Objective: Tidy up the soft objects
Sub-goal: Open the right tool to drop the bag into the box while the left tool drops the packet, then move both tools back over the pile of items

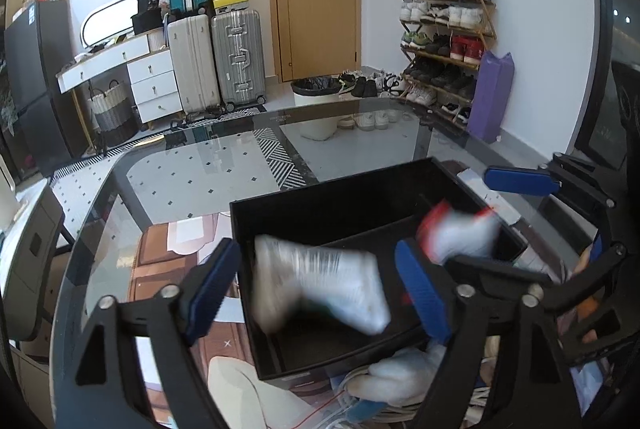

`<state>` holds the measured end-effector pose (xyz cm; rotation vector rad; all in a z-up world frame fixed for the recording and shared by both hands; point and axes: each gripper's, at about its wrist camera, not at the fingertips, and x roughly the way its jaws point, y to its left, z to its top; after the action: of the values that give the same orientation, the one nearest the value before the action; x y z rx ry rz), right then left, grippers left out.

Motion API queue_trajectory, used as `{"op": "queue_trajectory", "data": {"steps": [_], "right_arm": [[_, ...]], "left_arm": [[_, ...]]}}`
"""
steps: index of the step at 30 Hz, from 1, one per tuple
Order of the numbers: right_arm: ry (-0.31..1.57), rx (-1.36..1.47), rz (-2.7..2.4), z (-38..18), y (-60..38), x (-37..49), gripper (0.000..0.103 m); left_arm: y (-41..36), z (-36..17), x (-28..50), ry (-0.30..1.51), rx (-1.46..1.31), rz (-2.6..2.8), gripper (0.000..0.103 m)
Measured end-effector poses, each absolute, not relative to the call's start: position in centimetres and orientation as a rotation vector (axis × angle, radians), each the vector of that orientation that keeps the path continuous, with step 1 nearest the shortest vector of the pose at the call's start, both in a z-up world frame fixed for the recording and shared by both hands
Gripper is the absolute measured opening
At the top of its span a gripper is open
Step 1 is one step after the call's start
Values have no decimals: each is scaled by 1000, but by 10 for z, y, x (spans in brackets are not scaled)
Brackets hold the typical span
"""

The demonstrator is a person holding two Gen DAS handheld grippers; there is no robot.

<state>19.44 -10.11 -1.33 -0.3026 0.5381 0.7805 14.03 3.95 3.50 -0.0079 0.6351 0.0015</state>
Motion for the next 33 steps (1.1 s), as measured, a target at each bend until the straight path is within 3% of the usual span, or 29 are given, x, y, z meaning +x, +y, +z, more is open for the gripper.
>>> {"op": "queue_trajectory", "data": {"steps": [2,6,13,33], "right_arm": [[523,-297,772,-11,-106,190,92],[521,-269,754,-9,-122,183,101],[568,-178,755,-12,-152,162,102],[578,-255,717,-30,-177,107,102]], "left_arm": [[43,39,135,618,-34,-1,97],[47,46,122,582,-60,4,103],[47,50,101,580,-34,51,103],[35,26,50,600,-25,88,103]]}}
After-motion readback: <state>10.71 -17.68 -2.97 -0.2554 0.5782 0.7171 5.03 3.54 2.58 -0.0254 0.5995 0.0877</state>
